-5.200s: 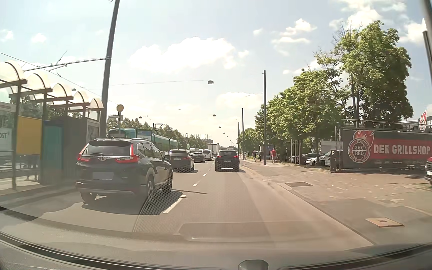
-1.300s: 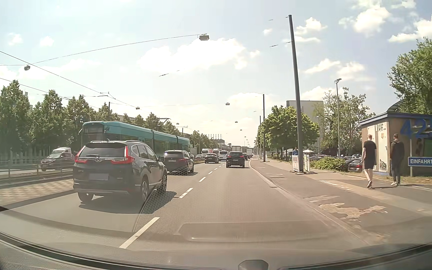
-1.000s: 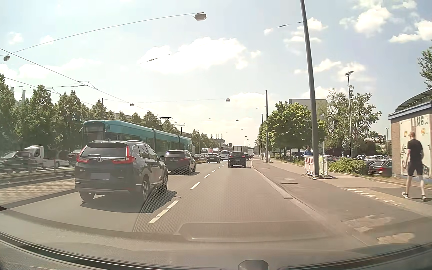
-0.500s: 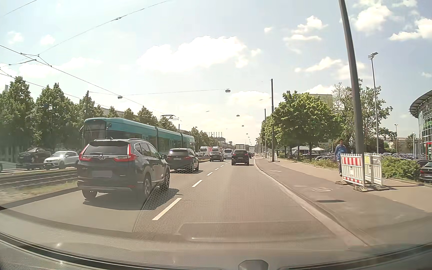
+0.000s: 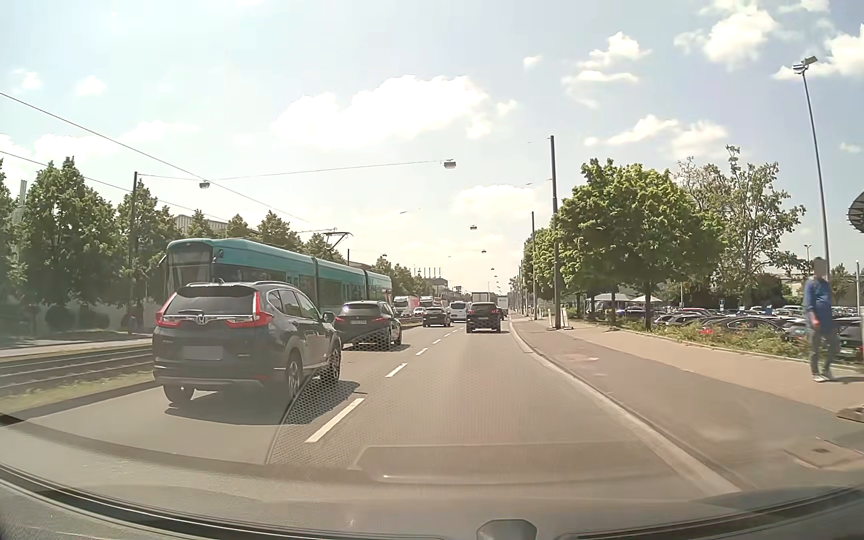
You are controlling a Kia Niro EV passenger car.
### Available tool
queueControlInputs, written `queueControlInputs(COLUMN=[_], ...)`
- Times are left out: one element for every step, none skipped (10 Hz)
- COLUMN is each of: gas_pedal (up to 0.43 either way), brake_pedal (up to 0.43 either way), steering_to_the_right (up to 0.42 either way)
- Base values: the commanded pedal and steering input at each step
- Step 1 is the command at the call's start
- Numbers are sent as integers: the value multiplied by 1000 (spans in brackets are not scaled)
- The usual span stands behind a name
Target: Follow the waypoints while adhering to traffic rules and regulations
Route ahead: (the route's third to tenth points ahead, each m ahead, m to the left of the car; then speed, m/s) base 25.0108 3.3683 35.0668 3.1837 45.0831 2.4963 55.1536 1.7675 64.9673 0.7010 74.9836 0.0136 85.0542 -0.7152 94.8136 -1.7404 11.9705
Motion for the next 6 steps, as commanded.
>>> queueControlInputs(gas_pedal=[157, 157, 157, 157, 157, 157], brake_pedal=[30, 30, 30, 30, 30, 30], steering_to_the_right=[9, 10, 11, 10, 10, 11])
